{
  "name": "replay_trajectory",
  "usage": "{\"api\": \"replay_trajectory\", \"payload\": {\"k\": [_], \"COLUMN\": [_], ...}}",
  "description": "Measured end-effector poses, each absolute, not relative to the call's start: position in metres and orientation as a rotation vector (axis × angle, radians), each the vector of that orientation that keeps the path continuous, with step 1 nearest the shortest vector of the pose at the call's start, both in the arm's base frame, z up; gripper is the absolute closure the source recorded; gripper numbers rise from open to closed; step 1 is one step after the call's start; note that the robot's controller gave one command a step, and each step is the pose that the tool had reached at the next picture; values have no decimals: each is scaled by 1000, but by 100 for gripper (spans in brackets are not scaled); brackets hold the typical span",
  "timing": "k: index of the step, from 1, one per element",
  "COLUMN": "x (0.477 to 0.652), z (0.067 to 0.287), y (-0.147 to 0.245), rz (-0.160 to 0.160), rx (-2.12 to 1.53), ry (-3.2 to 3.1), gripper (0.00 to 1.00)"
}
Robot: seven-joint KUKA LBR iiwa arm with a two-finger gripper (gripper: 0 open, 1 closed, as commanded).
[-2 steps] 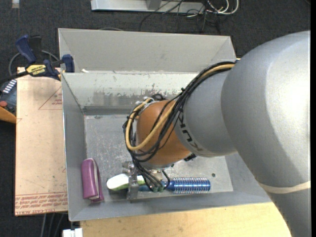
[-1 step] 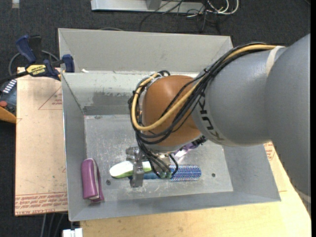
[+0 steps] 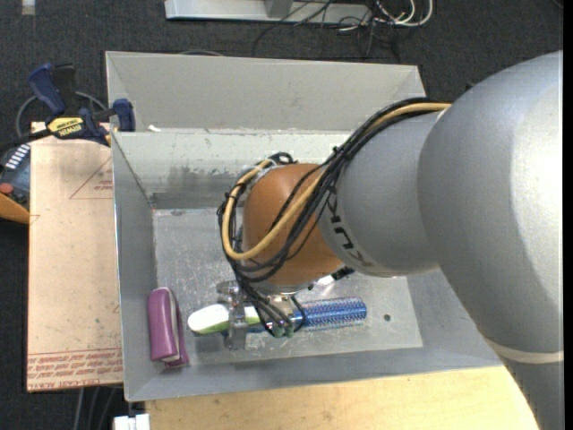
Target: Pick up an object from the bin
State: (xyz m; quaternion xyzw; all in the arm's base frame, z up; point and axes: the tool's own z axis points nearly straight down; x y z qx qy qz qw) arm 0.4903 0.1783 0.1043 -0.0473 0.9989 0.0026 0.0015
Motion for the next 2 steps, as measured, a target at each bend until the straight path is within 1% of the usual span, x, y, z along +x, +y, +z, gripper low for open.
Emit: {"api": "replay_trajectory", "payload": {"k": [1, 2], "x": [485, 498], "z": [156, 89], "y": [174, 170], "rz": [1, 11], "rx": [-166, -119], "ry": [3147, 3133], "gripper": [100, 100]}}
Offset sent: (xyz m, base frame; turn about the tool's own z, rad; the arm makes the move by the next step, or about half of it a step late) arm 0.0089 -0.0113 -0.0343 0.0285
